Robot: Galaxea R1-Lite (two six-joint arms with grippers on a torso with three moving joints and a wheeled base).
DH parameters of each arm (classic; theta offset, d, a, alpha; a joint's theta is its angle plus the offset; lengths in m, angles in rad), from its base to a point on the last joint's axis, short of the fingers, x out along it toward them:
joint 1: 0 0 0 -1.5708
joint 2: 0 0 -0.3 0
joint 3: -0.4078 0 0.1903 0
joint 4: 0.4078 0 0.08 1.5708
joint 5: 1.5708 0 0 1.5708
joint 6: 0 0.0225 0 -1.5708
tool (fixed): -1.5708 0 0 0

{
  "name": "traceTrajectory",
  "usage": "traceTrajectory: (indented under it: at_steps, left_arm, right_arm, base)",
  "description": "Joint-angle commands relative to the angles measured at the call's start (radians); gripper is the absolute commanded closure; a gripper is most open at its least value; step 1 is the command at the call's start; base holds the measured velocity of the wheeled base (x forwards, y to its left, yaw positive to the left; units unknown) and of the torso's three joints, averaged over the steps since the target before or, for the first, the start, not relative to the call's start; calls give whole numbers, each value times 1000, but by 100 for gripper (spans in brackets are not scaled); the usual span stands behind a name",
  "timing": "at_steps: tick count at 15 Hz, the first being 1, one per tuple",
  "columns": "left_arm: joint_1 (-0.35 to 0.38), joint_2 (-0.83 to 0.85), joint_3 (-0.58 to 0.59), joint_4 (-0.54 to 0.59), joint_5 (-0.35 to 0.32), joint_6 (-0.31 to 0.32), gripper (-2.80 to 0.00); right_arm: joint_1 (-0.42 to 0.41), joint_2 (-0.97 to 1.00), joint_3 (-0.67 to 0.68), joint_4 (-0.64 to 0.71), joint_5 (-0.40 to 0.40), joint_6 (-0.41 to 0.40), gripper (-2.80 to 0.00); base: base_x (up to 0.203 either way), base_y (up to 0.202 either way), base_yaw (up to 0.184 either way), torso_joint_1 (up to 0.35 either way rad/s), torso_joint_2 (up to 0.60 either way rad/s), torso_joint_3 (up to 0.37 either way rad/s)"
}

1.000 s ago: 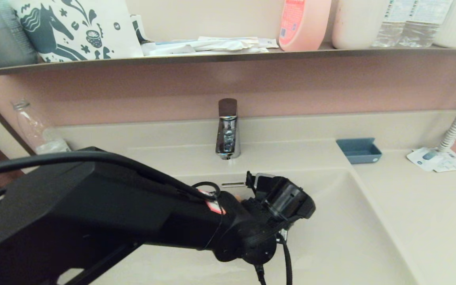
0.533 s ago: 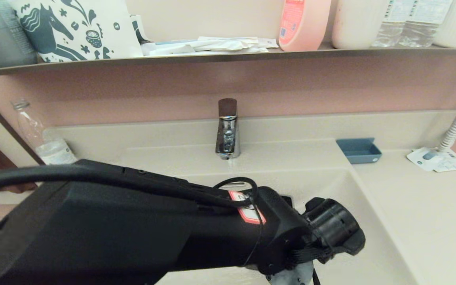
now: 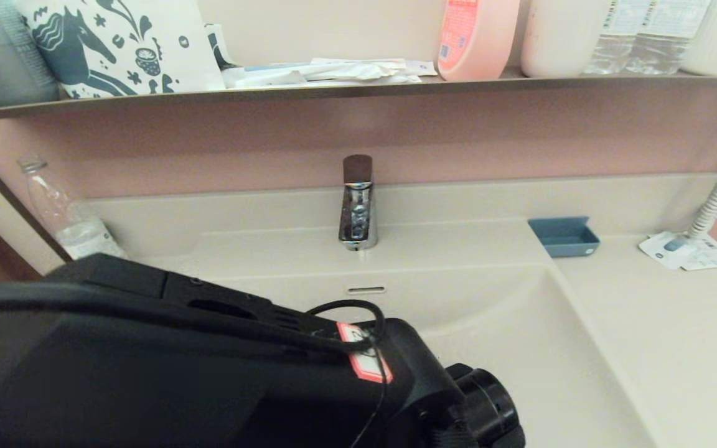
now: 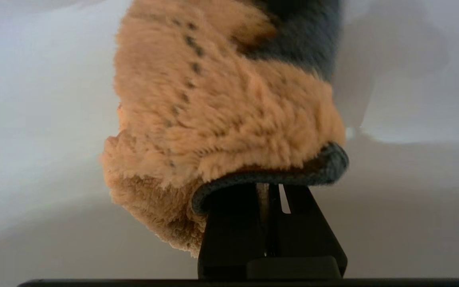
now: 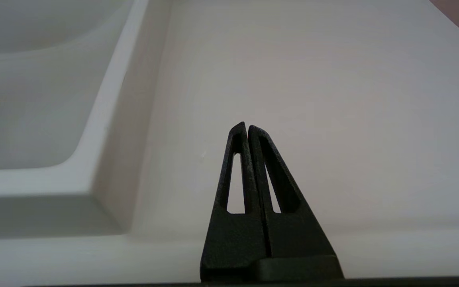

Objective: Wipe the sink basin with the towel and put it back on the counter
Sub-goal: Wipe the sink

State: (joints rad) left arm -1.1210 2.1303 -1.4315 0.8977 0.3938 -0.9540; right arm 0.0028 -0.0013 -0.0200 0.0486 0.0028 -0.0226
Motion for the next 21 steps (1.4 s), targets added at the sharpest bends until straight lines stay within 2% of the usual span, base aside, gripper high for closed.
traceTrajectory:
  at_steps: [1,3,5,8,10,11,12,21]
  left_arm:
    - [40,-76,74,5,6,6,0]
    - [77,-169,155,-8,24,44,0]
    - [112,-271,228,-26,72,78,0]
    - [164,-404,273,-30,127,141,0]
    - [174,-483,277,-29,173,178,0]
    - [173,-506,276,-27,222,186,0]
    - [170,-522,271,-27,239,187,0]
    - [164,-630,178,-34,314,181,0]
  right_arm:
    - [0,1,0,1,0,0,0]
    - [0,1,0,1,0,0,0]
    - [0,2,0,1,1,0,0]
    - [0,1,0,1,2,0,0]
    - [0,1,0,1,2,0,0]
    - [0,1,0,1,0,0,0]
    - [0,1,0,1,0,0,0]
    - [0,1,0,1,0,0,0]
  base:
    - [0,0,0,0,0,0]
    - [0,0,0,0,0,0]
    - [0,0,0,0,0,0]
    - [0,0,0,0,0,0]
    - [0,0,0,0,0,0]
    - [0,0,0,0,0,0]
    - [0,0,0,0,0,0]
    - [0,0,0,0,0,0]
